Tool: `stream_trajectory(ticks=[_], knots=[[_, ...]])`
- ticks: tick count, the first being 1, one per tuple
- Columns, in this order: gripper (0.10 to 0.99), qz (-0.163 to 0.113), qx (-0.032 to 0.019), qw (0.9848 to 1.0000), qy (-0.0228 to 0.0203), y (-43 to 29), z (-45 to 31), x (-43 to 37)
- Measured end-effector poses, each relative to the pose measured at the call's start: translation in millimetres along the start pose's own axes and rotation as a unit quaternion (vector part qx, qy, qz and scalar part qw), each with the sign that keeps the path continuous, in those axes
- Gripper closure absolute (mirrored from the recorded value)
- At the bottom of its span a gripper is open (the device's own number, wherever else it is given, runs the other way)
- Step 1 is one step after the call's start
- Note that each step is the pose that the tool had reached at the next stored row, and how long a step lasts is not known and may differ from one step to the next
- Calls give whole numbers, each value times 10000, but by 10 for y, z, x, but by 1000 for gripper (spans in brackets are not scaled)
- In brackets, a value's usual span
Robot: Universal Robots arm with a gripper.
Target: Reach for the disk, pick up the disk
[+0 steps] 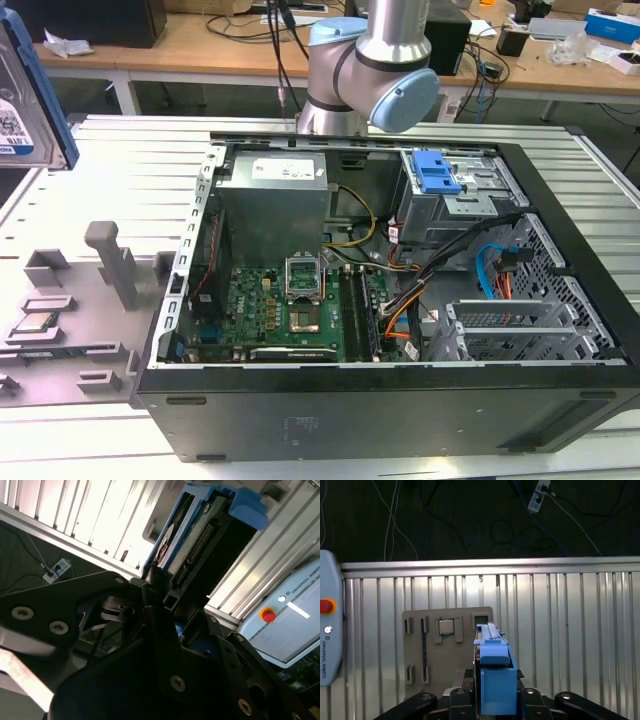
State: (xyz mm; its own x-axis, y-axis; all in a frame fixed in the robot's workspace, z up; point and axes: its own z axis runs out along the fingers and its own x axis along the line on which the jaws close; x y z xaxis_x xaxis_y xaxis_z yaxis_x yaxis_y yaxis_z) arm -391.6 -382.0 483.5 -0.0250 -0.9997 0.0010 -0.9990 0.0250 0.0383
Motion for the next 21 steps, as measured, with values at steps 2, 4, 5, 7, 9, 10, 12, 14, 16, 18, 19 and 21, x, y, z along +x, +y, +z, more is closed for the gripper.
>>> stream_trajectory(ticks=[2, 4, 5, 7, 9, 10, 12, 14, 16, 18, 19, 21], knots=[[722, 0, 0, 10000, 0, 1, -48, -1], [722, 0, 0, 10000, 0, 3, -92, -2], [722, 0, 0, 10000, 0, 4, -123, -2], [722, 0, 0, 10000, 0, 5, -165, -3], [722, 0, 0, 10000, 0, 6, -206, -4], [722, 0, -1, 10000, 0, 7, -251, -5], [722, 0, -1, 10000, 0, 9, -302, -6], [722, 0, -1, 10000, 0, 11, -362, -7], [722, 0, 0, 10000, 0, 13, -428, -9], [722, 0, -1, 10000, 0, 15, -475, -10], [722, 0, -1, 10000, 0, 16, -505, -11], [722, -1, 0, 10000, 0, 17, -543, -11]])
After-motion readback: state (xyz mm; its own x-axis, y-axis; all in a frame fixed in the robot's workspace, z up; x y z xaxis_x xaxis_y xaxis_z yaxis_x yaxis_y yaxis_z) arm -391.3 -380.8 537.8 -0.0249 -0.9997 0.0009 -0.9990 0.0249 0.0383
